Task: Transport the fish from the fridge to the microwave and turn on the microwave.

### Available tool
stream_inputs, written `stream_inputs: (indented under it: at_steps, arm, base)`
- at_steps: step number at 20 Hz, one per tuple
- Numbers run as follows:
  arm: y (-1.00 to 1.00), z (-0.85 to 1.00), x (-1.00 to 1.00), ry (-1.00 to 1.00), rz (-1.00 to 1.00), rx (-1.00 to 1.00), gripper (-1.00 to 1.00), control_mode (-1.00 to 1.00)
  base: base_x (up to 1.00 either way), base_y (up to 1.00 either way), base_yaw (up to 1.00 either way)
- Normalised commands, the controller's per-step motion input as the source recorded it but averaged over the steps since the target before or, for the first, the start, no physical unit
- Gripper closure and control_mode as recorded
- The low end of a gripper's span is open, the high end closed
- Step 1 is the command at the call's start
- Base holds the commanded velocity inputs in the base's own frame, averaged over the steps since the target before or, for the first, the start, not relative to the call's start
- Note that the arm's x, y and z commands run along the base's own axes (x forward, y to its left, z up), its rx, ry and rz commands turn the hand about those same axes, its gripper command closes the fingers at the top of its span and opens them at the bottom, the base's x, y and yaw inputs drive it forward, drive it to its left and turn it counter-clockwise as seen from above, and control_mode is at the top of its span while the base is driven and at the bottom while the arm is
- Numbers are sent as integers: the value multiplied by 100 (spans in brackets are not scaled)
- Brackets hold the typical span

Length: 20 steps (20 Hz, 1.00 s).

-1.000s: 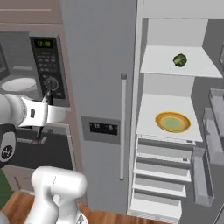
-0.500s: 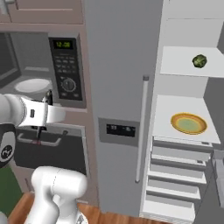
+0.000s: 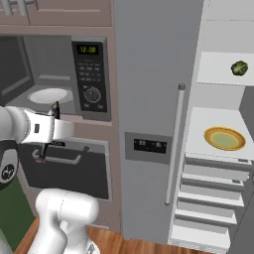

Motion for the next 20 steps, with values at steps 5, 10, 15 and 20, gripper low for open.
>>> stream_inputs:
  at_steps: [5, 10, 15, 20]
  arm:
    - [0, 0, 0, 0, 0, 0, 100, 100]
    - [0, 0, 0, 0, 0, 0, 100, 100]
    - [0, 0, 0, 0, 0, 0, 100, 100]
    - [0, 0, 0, 0, 0, 0, 100, 100]
  base:
    - [-46, 28, 0]
    - [-18, 37, 0]
    - [-5, 49, 0]
    - [-2, 47, 0]
